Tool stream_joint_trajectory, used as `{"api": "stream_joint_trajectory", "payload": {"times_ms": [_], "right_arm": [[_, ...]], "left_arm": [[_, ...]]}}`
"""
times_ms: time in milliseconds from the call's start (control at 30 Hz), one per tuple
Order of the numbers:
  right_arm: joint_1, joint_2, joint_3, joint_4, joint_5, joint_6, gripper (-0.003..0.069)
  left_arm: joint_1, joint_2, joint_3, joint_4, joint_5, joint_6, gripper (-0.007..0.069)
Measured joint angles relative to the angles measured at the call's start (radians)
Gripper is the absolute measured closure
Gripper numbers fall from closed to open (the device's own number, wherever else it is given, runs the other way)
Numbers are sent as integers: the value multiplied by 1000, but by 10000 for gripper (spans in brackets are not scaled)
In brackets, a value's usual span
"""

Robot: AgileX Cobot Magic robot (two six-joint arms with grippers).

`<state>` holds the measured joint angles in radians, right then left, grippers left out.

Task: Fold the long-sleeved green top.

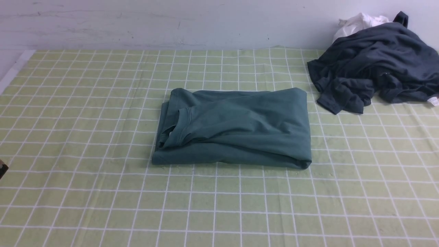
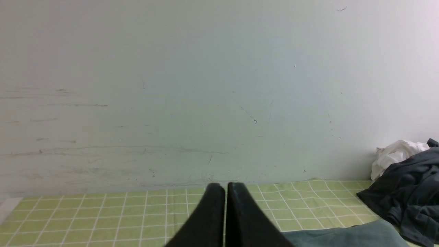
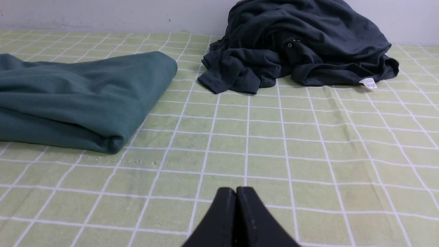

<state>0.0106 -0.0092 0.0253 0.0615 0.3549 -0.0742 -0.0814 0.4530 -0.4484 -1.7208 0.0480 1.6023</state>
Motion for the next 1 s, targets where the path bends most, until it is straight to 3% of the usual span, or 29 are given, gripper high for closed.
{"api": "stream_joint_trajectory", "payload": {"times_ms": [367,700,867,933,1000], "right_arm": [[0,0,0,1,2,-2,669],[0,0,-1,2,3,-2,669],[0,0,-1,6,5,-2,669],[0,0,-1,8,5,-2,669],[0,0,-1,8,5,-2,669]], "left_arm": [[0,-13,12,-2,0,0,628],[0,-405,264,-3,-8,93,628],[0,-464,358,-3,-10,111,628],[0,-464,378,51,-6,69,628],[0,-464,390,277,4,-116,628]]}}
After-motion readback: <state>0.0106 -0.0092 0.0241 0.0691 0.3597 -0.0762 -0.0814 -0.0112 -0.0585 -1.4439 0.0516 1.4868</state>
